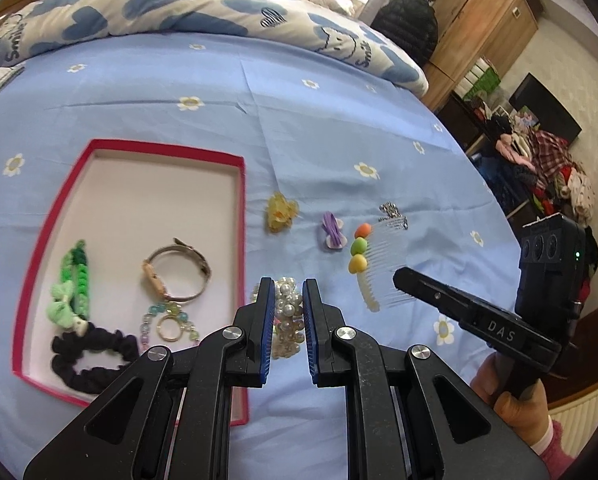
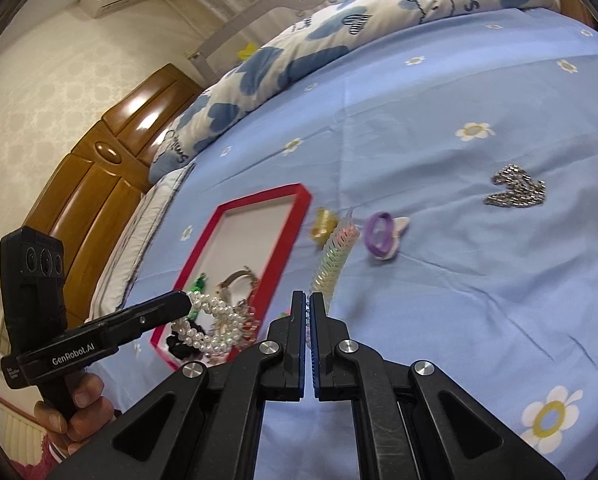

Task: Organize jewelry
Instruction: 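Carry the pearl bracelet and comb into the red box and open both tools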

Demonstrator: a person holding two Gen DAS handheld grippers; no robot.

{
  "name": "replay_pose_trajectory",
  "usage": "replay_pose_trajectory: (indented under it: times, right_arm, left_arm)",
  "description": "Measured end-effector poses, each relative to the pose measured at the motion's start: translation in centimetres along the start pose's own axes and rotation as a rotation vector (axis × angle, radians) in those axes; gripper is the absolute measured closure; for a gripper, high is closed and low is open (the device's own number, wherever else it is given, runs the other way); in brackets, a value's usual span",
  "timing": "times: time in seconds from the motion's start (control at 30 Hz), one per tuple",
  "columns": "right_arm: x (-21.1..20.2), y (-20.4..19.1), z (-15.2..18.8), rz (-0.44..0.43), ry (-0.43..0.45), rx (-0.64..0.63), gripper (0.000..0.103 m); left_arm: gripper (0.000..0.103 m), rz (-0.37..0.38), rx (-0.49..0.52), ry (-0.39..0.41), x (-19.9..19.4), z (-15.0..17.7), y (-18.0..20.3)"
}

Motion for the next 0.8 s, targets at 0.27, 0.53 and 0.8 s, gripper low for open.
replay_pose_trajectory:
  times: [0.27,0.53,0.8]
  right_arm:
    - [0.9,-3.2,0.2,-0.036,-0.018,-0.056,0.102]
    - [3.4,-6.7,0.1,-0.078,-0.042,-0.107,0.102]
    - [6.7,-9.7,0.1,-0.107,-0.086,-0.147,0.102]
  left_arm:
    - [0.091,-0.027,-0.040,0.051,-2.1,-0.8,-2.6]
    - [0.091,-0.073,-0.070,0.080,-3.0,-2.1,-5.9]
    - [0.091,-0.105,-0.123,0.083,-2.5,-3.0,-9.4]
Point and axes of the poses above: each gripper's, at about its wrist camera, not at the fingertips, and x roughly the way its jaws point, y to its right, z to its underside, the point moved 7 cm from there along x, roughly the way its jaws point, and after that the axes turned 4 degrees about z, right-handed, at the moved point
